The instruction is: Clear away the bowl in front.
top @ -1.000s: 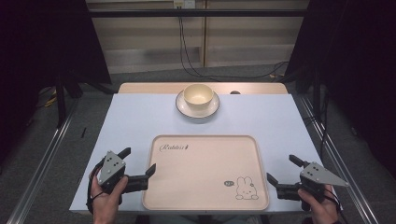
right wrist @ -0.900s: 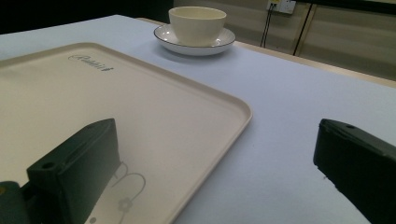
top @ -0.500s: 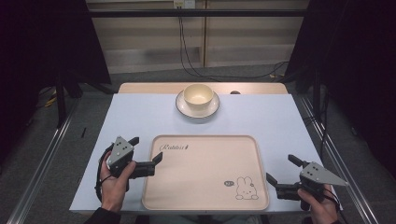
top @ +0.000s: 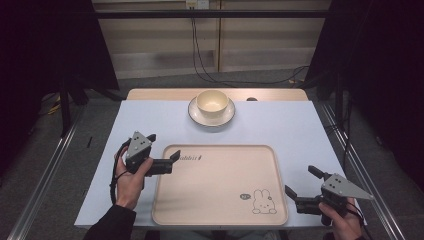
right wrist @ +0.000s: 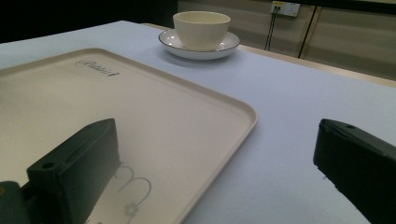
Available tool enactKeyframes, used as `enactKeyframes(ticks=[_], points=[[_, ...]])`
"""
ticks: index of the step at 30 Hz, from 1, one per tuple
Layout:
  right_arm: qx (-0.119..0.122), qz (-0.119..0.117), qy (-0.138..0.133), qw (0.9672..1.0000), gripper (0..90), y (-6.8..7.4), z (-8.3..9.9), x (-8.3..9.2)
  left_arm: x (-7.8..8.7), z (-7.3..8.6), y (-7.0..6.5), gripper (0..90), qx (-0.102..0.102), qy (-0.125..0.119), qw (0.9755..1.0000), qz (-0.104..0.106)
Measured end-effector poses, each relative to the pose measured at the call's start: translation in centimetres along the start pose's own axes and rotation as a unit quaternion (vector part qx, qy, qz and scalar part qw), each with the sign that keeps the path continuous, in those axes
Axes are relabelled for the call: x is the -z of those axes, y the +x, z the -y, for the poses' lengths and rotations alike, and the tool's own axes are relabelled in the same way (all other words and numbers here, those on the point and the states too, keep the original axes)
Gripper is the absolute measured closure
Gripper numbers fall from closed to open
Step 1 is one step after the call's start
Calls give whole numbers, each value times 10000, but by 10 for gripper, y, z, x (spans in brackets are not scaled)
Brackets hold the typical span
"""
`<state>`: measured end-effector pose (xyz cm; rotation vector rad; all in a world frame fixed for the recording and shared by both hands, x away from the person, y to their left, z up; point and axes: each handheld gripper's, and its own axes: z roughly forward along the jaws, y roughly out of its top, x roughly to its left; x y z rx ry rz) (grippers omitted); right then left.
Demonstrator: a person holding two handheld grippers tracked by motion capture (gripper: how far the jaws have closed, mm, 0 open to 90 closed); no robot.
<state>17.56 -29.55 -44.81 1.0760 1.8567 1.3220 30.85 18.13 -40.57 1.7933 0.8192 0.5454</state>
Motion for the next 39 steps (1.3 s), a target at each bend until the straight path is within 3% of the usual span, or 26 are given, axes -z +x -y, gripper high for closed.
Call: enactKeyframes(ticks=[3, 9, 10, 13, 16, 21, 28, 31, 35, 36, 39], points=[[-5, -10, 8, 10000, 2, 0, 0, 0, -7, -6, 3, 21, 58, 0, 10000, 26], [-21, -14, -3, 10000, 2, 0, 0, 0, -22, -15, 7, 21, -51, 174, 9997, 134], [-15, -5, -14, 10000, 2, -1, 0, 0, -24, -17, 6, 21, 18, 134, 9998, 126], [-27, -31, 2, 10000, 3, 0, 0, 0, -32, -23, 7, 22, -27, 142, 9998, 111], [-25, -29, -10, 10000, 3, -1, 0, 0, -40, -28, 8, 41, 164, 157, 9996, 171], [-37, 13, -16, 10000, 3, -1, 0, 0, -52, -35, 11, 41, 165, 220, 9996, 32], [-52, 9, -41, 10000, 3, -1, 0, 0, -68, -44, 15, 41, 45, 296, 9996, 23], [-49, 15, -43, 10000, 3, -1, 1, 0, -75, -48, 15, 58, 162, 257, 9995, -25], [-71, -7, -32, 10000, 3, -1, 1, 0, -82, -51, 17, 61, 64, 326, 9994, -38], [-80, 4, -25, 10000, 3, -1, 1, 1, -86, -53, 18, 67, -51, 466, 9988, -120], [-76, -5, -31, 10000, 3, -1, 0, 1, -94, -55, 21, 87, 11, 550, 9984, -155]])
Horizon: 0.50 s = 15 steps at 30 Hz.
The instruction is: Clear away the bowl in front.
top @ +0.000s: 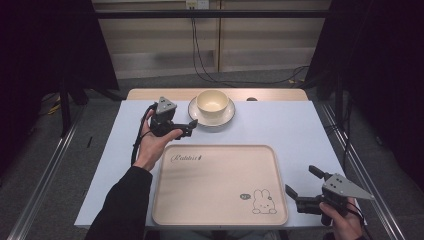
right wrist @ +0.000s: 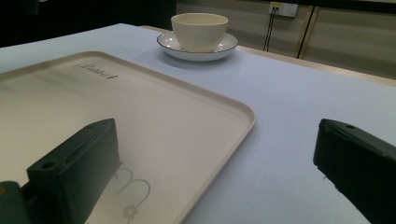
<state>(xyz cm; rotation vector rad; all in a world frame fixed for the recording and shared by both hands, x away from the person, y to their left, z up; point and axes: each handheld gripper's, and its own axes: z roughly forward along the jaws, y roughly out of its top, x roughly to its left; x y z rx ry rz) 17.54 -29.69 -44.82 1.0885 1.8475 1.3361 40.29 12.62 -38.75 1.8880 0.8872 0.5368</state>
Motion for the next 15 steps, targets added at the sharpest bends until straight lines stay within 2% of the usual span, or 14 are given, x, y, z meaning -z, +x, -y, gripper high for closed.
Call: enactKeyframes(ticks=[3, 6, 8, 12, 13, 15], points=[[11, -5, -5, 10000, 2, 0, 0, 0, -7, -2, 2, 82, 86, 48, 9999, 29], [11, -18, -19, 10000, 2, 0, 0, 0, -12, -4, 4, 68, 55, 88, 9999, 22], [-15, -11, -4, 10000, 2, 0, 0, 0, -19, -7, 3, 59, 134, -3, 9999, 30], [-10, -9, -2, 10000, 3, -1, 0, 0, -31, -15, 4, 57, 11, 151, 9999, 62], [-12, -13, -2, 10000, 2, 0, 0, 0, -34, -17, 4, 57, -35, 192, 9998, -61], [-13, -10, -7, 10000, 2, 0, 0, 0, -40, -21, 6, 20, 56, 262, 9994, -213]])
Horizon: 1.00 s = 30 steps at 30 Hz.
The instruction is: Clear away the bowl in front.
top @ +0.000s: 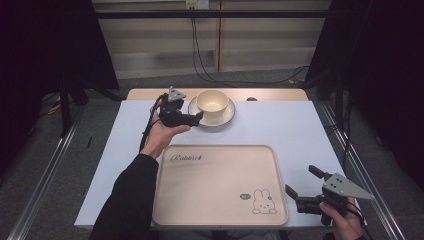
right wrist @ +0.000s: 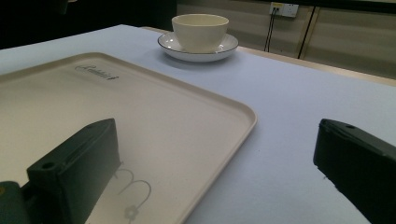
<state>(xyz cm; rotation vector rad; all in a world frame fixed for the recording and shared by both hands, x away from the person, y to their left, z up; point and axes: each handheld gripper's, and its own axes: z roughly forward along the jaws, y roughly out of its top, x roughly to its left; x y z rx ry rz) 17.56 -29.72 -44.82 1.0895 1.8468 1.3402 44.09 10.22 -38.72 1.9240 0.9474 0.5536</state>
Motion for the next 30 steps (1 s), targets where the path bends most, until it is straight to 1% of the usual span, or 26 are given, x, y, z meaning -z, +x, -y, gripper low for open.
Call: enactKeyframes(ticks=[2, 3, 5, 6, 7, 8, 9, 11, 12, 13, 14, 15, 16, 17, 18, 19, 21, 22, 23, 24, 26, 27, 29, 30], points=[[-8, 8, 0, 10000, 2, 0, 0, 0, -2, -2, 2, 43, 27, -18, 10000, 6], [-27, 28, -13, 10000, 2, 0, 0, 0, -7, -5, 4, 42, -27, -17, 10000, -84], [-15, 23, 0, 10000, 2, 0, 0, 0, -12, -7, 6, 57, -42, 9, 9999, -129], [-6, 10, -17, 10000, 2, -1, 0, 0, -15, -8, 8, 58, 32, 0, 9999, -111], [-13, 0, -27, 10000, 2, -1, 0, 1, -17, -8, 9, 59, 58, 29, 9999, -130], [1, 19, -39, 10000, 2, -1, 0, 1, -20, -9, 9, 58, 64, 19, 9999, -154], [-3, 22, -43, 10000, 2, -1, 0, 1, -23, -10, 10, 57, 54, 75, 9998, -198], [-24, -11, -34, 10000, 2, 0, 0, 1, -29, -12, 11, 63, 170, 116, 9994, -260], [-20, -3, -26, 10000, 3, 0, 0, 1, -32, -13, 13, 70, 128, 165, 9995, -248], [-16, 19, -11, 10000, 2, 0, 0, 0, -35, -14, 13, 70, 197, 126, 9992, -316], [-11, 10, 14, 10000, 1, -1, 0, 0, -37, -14, 14, 74, 169, 157, 9992, -340], [-9, 17, 11, 10000, 1, 0, 1, 0, -42, -14, 15, 73, 191, 143, 9991, -340], [-23, 11, 12, 10000, 1, 0, 1, 0, -45, -14, 16, 72, 186, 242, 9988, -370], [-21, -7, 15, 10000, 1, -1, 1, 0, -50, -14, 17, 81, 281, 261, 9986, -354], [-25, 7, 8, 10000, 1, -1, 1, 0, -53, -14, 19, 88, 314, 273, 9984, -372], [-29, 4, 2, 10000, 1, -1, 1, 0, -56, -14, 21, 88, 318, 308, 9984, -345], [-17, 16, -13, 10000, 1, -1, 1, 0, -63, -15, 24, 79, 435, 273, 9979, -397], [-26, 14, -12, 10000, 1, -1, 1, 0, -66, -16, 26, 76, 437, 360, 9977, -362], [-26, 13, -10, 10000, 1, -1, 1, 0, -69, -16, 26, 76, 474, 357, 9972, -455], [-24, 4, -15, 10000, 1, -1, 1, 0, -72, -17, 27, 77, 411, 452, 9967, -528], [-18, -13, -16, 10000, 1, -1, 1, 0, -77, -17, 29, 81, 500, 599, 9956, -515], [-24, -22, -7, 10000, 1, -1, 1, 0, -78, -18, 32, 81, 468, 693, 9951, -527], [-16, -25, -12, 10000, 1, -1, 1, 0, -82, -17, 34, 82, 517, 730, 9947, -506], [-20, -35, -6, 10000, 1, -1, 1, 0, -84, -17, 34, 85, 461, 756, 9945, -559]])
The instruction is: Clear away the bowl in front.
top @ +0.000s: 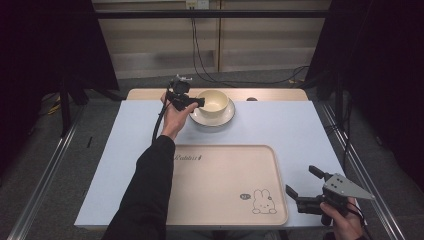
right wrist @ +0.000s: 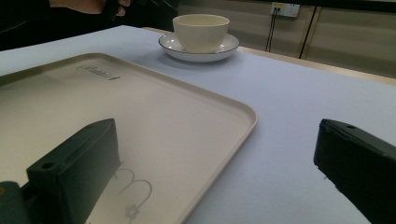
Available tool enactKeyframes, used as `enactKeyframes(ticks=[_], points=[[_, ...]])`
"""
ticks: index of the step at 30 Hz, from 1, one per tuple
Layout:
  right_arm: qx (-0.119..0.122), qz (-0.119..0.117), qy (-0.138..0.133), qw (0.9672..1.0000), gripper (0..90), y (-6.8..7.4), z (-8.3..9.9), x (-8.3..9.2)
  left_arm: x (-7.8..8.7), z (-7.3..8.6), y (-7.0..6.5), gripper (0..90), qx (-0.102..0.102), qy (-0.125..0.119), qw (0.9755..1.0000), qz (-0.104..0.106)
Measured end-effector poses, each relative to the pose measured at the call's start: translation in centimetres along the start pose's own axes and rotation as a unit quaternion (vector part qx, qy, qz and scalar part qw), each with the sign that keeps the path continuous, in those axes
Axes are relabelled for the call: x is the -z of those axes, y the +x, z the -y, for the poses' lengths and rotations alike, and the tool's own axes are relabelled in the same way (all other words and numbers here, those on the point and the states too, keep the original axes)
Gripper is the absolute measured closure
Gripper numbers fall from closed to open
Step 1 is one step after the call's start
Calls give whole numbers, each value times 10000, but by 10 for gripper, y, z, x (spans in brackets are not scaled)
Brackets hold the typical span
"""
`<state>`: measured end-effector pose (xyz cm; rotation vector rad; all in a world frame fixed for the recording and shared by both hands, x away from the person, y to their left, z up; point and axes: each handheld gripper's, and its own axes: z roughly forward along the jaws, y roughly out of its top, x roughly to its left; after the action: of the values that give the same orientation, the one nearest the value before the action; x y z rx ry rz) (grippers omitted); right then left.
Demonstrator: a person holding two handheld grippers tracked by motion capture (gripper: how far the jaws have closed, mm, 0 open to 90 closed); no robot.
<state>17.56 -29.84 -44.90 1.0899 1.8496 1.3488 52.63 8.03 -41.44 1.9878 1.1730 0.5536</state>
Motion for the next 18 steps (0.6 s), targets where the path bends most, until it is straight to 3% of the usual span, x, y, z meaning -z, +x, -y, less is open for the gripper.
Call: enactKeyframes(ticks=[1, 3, 5, 7, 9, 11, 15, 18], points=[[-5, 16, 2, 10000, 1, 0, 0, 0, -3, 1, -1, 104, 140, -105, 9998, 34], [-15, -5, 1, 10000, 1, 1, 0, -1, -8, 2, 0, 122, 180, -66, 9998, 86], [6, 8, 1, 10000, 1, 1, 0, -1, -13, 4, -3, 165, 125, -21, 9999, -7], [27, 18, -3, 10000, 1, 0, 0, -1, -19, 5, -6, 178, 106, 84, 9999, 2], [20, 35, 8, 10000, 1, 0, 0, -1, -23, 7, -9, 253, -19, 180, 9998, 87], [26, 14, 21, 10000, 1, 0, 0, -1, -29, 8, -11, 231, 30, 321, 9995, -51], [39, -12, 24, 10000, 1, 1, 1, 0, -37, 9, -13, 244, 100, 488, 9988, -29], [33, -7, 13, 10000, 1, 0, 1, 0, -41, 9, -14, 225, 30, 590, 9983, 15]])
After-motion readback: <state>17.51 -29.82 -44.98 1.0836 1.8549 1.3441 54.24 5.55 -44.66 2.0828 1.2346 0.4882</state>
